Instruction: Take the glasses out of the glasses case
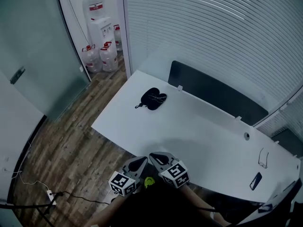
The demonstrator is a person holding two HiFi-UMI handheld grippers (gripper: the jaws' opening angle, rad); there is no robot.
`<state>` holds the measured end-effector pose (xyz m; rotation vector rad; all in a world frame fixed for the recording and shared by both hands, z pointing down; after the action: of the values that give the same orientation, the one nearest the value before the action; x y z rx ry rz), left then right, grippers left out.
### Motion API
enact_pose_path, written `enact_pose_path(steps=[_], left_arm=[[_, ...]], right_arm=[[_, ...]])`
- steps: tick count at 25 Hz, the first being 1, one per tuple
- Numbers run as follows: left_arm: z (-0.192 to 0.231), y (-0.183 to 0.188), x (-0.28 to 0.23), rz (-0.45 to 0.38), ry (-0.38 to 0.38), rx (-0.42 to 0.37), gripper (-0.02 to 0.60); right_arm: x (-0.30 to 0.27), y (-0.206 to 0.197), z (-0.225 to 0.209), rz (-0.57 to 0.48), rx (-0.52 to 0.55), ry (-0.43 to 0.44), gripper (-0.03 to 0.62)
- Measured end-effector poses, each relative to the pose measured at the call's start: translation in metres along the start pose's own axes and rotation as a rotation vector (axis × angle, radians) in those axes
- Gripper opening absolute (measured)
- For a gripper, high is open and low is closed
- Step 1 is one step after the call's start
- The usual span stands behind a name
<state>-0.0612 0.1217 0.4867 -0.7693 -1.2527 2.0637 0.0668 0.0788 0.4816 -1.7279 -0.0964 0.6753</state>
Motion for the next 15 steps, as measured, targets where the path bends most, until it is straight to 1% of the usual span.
enact_pose_path(steps=[5, 12, 15], left_arm=[[0.0, -0.003, -0.012, 0.016, -0.011, -0.004, 0.008], [0.0, 0.005, -0.02, 0.02, -0.019, 0.009, 0.006], [0.003, 0.007, -0.025, 0.023, -0.034, 0.019, 0.006]], right_arm=[[-0.003, -0.002, -0.014, 0.011, -0.005, 0.007, 0.017], [-0.005, 0.006, -0.03, -0.001, -0.008, -0.015, 0.017], [-0.008, 0.009, -0.038, -0.009, -0.009, -0.026, 0.018]])
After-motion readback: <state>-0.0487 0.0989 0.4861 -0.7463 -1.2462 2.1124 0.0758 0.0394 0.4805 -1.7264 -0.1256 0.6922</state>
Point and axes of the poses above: the fingertips, and each gripper's own axes: x backward along the fingers, z to its left, y out of its top, the point moved 8 cm from there along x, backward along the fingers, and after that the axes turned 6 degrees about x, right-handed, at the moved point
